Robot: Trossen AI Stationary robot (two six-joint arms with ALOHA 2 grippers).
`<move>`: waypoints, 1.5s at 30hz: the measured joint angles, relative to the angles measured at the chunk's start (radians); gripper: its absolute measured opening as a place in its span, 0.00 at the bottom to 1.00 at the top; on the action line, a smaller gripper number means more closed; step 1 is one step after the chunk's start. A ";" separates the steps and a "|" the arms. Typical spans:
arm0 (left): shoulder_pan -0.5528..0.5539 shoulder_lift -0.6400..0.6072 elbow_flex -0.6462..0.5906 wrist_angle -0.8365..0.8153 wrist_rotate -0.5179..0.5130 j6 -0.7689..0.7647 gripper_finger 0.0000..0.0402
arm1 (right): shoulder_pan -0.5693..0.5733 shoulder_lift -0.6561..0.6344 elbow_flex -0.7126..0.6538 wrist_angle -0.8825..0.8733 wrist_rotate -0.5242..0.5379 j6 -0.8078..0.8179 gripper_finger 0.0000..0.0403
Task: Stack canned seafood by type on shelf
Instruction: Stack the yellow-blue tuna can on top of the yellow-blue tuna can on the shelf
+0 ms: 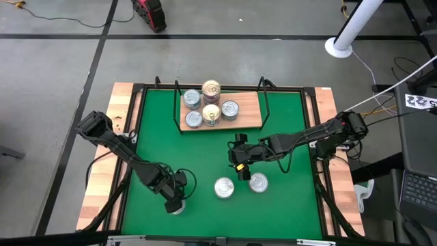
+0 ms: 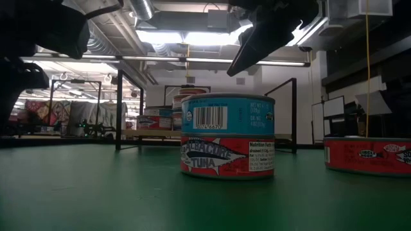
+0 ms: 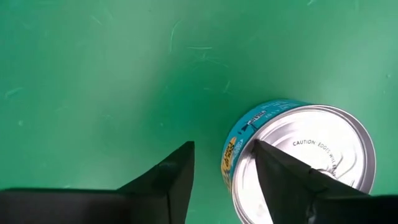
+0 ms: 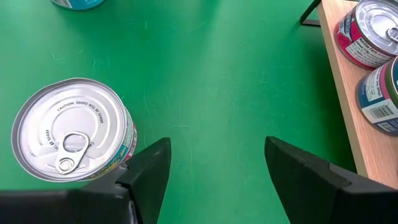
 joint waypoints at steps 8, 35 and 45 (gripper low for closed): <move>0.005 0.023 0.004 0.009 0.009 0.000 0.23 | 0.000 0.000 0.000 0.000 0.000 0.000 0.64; 0.140 0.029 -0.002 0.125 -0.086 0.119 0.00 | 0.001 0.000 0.000 0.013 0.000 -0.051 0.64; 0.276 0.031 -0.003 0.150 -0.166 0.243 0.00 | 0.001 0.000 0.000 0.015 0.000 -0.124 0.64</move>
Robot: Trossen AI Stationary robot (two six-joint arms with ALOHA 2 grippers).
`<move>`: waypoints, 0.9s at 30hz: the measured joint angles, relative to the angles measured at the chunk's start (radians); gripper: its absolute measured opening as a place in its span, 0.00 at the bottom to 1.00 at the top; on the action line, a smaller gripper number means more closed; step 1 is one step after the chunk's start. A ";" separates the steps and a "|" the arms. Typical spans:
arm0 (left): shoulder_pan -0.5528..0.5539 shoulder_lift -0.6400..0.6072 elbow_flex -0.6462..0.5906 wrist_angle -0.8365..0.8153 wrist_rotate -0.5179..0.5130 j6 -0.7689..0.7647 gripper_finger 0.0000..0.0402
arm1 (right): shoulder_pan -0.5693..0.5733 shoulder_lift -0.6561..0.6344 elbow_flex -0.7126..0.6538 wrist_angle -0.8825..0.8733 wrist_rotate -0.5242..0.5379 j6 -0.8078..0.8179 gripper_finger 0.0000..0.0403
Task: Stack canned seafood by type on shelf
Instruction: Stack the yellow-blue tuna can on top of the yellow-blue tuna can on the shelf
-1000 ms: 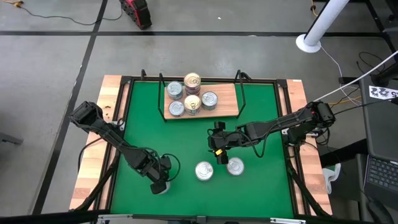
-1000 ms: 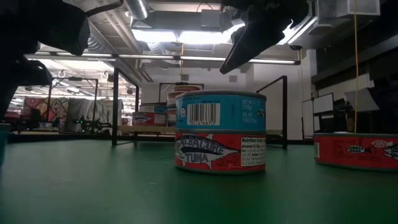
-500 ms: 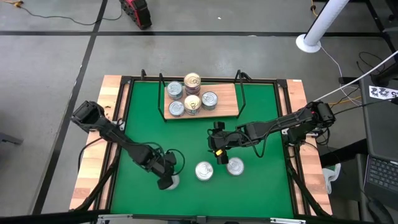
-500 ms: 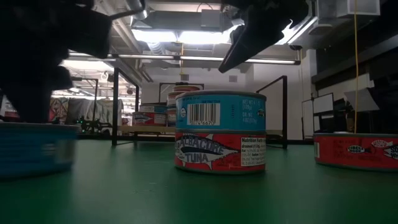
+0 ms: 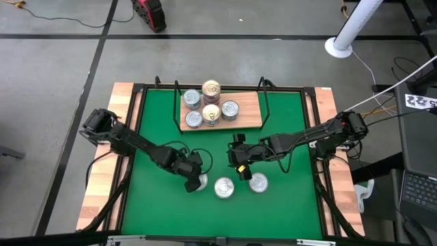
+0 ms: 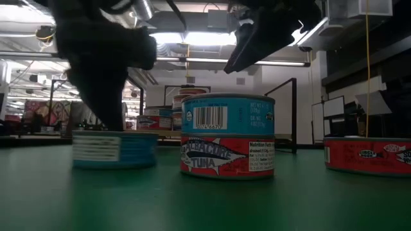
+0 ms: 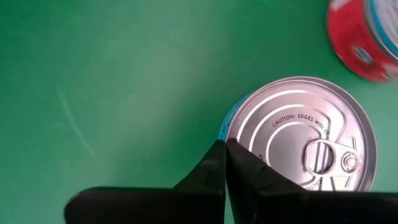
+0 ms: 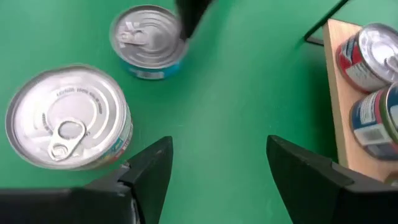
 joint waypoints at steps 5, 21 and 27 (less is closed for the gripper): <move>0.071 0.000 0.000 0.003 -0.002 0.074 0.00 | 0.000 0.012 0.000 0.005 0.001 -0.149 0.64; 0.241 0.000 0.000 0.173 0.031 0.177 0.00 | 0.000 0.097 -0.001 0.055 0.088 -0.394 0.64; 0.266 -0.001 0.000 0.219 0.030 0.233 0.00 | -0.001 0.097 -0.001 0.051 0.088 -0.236 0.64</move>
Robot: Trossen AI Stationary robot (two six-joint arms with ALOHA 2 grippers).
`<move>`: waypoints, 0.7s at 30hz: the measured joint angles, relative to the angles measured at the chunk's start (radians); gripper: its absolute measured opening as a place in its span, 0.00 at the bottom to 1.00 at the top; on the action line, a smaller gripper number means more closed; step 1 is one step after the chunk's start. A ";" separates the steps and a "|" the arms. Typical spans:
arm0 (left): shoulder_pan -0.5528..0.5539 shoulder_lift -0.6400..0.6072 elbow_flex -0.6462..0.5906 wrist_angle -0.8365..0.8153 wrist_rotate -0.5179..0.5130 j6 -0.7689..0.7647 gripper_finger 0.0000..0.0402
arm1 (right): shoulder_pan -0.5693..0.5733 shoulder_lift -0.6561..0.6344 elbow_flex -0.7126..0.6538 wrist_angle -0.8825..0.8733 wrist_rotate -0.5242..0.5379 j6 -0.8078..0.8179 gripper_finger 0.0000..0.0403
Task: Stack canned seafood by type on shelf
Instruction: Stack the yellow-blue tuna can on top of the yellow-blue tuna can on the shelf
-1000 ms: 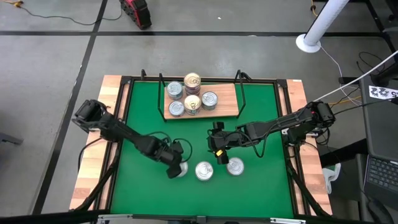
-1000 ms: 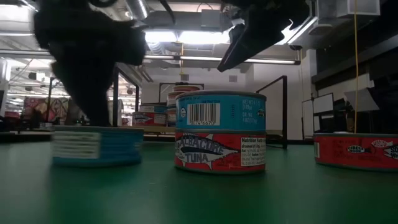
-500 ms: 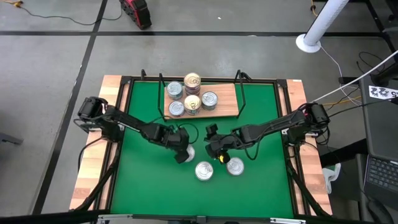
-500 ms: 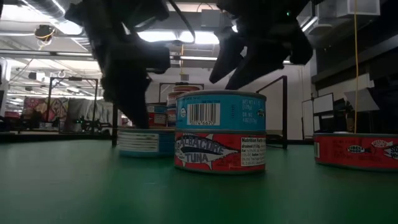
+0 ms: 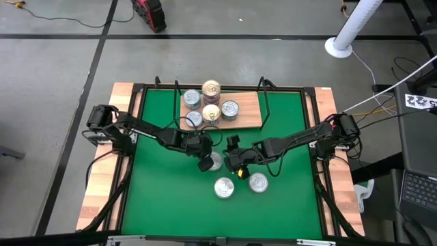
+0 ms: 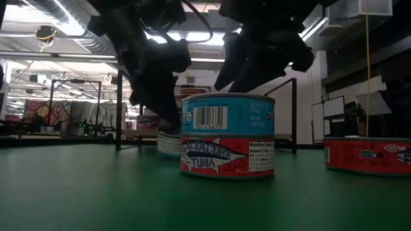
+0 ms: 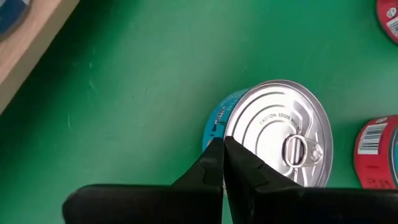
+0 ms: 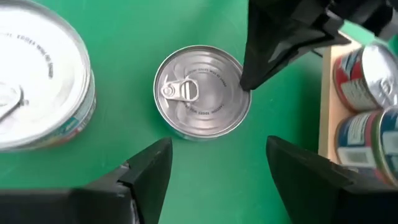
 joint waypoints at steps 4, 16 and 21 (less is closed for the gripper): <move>0.005 0.000 0.000 0.015 -0.012 0.029 0.00 | 0.000 0.000 0.000 -0.006 0.000 0.064 0.64; 0.000 -0.008 0.002 0.019 -0.213 0.145 0.00 | 0.000 0.000 0.000 -0.029 0.054 0.220 0.64; -0.019 -0.011 0.002 0.019 -0.303 0.204 0.00 | 0.000 0.000 0.000 -0.084 0.052 0.320 0.64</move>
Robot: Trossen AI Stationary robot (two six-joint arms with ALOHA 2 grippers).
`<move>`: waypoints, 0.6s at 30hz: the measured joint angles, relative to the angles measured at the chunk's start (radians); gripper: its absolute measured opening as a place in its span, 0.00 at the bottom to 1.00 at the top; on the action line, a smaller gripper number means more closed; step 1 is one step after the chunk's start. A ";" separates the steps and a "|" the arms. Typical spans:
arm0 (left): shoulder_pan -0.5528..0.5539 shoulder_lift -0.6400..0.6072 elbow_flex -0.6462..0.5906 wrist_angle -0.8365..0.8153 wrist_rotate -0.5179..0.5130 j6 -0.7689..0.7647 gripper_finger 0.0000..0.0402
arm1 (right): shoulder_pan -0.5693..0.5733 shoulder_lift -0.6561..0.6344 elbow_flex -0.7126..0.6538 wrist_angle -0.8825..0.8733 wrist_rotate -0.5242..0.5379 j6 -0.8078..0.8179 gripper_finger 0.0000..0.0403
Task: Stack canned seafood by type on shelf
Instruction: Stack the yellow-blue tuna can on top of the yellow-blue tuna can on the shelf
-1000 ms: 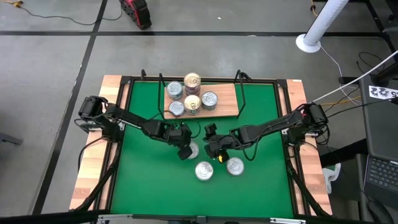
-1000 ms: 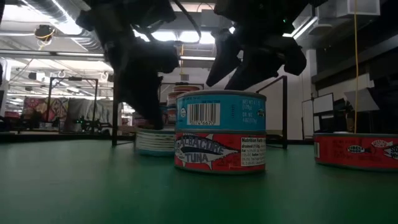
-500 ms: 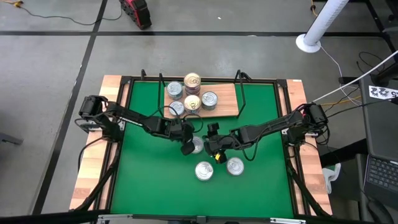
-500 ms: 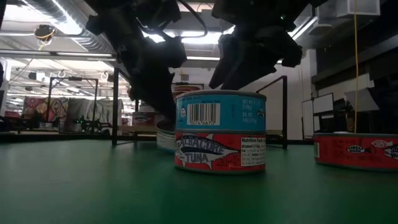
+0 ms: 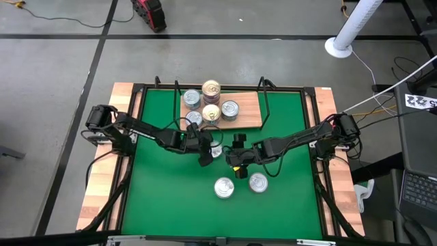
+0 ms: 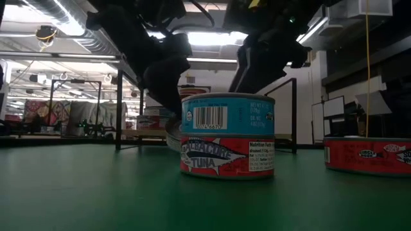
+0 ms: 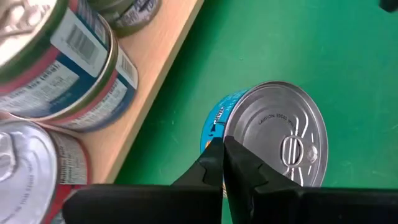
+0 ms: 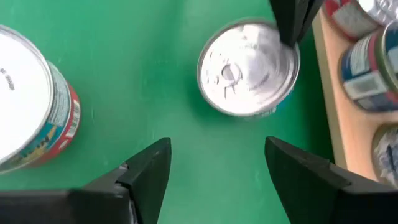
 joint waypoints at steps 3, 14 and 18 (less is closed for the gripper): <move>-0.019 0.000 0.000 0.000 -0.040 0.015 0.00 | 0.000 0.000 0.000 -0.028 -0.007 0.028 0.64; -0.079 0.000 0.000 0.000 -0.090 0.039 0.00 | 0.000 0.000 0.000 -0.016 0.011 0.045 0.64; -0.111 -0.001 0.000 0.000 -0.165 0.064 0.00 | -0.003 0.000 0.000 0.004 0.020 0.105 0.64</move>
